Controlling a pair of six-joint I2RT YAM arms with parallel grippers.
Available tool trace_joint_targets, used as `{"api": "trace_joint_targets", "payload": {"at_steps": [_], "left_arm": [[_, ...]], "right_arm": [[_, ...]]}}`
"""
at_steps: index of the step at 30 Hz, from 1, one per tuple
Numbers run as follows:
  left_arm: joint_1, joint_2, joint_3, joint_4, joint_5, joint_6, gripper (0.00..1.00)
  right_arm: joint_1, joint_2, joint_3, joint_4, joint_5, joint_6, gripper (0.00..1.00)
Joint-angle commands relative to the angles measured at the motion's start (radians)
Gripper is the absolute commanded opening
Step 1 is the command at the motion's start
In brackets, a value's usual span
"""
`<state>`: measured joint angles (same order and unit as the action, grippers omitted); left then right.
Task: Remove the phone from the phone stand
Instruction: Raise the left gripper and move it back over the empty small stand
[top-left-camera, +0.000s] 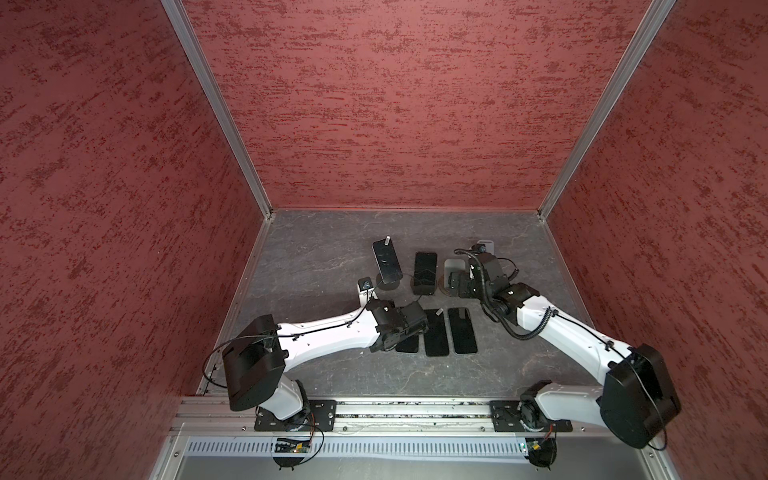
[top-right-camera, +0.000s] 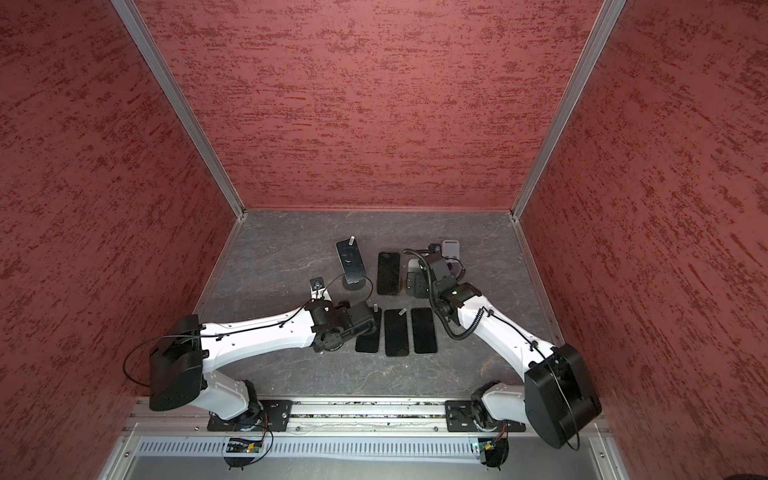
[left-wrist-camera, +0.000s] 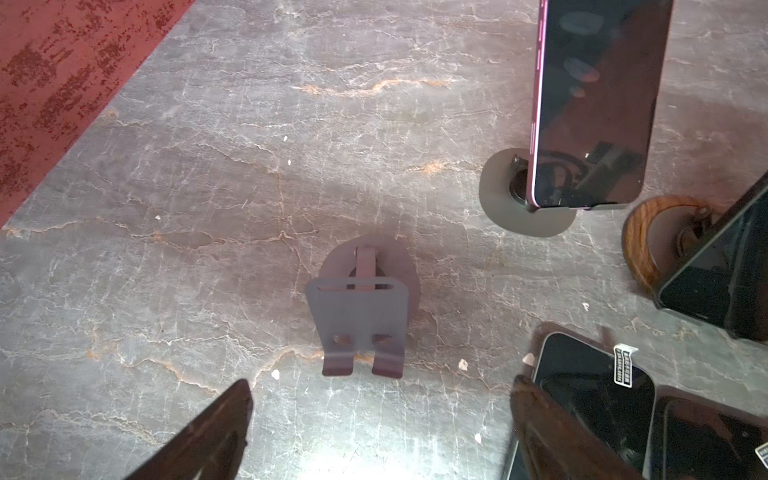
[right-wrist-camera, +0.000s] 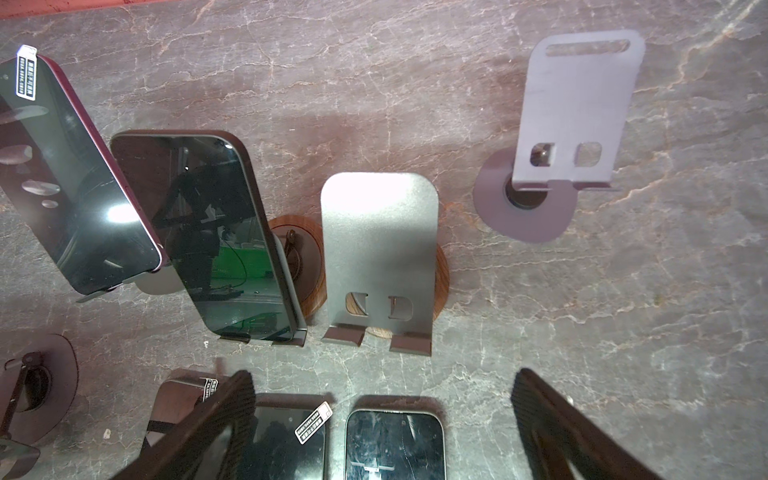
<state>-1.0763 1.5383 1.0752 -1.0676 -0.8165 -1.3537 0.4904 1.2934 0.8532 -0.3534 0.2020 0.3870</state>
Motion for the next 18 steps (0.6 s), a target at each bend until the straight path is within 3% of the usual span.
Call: {"api": "trace_joint_targets", "payload": {"at_steps": [1,11,18], "left_arm": [[0.026,-0.011,-0.017,0.017,-0.001,0.003,0.97],[0.153,-0.076,-0.147,0.252,0.155,0.146,0.97],[0.193,-0.033,-0.158,0.272,0.165,0.205,0.97]], "right_arm": [[-0.01,0.001,0.007,0.001,-0.019,0.021,0.99],[-0.01,0.011,-0.003,0.011,-0.021,0.024,0.99],[-0.01,0.027,0.0,0.015,-0.024,0.024,0.99]]}}
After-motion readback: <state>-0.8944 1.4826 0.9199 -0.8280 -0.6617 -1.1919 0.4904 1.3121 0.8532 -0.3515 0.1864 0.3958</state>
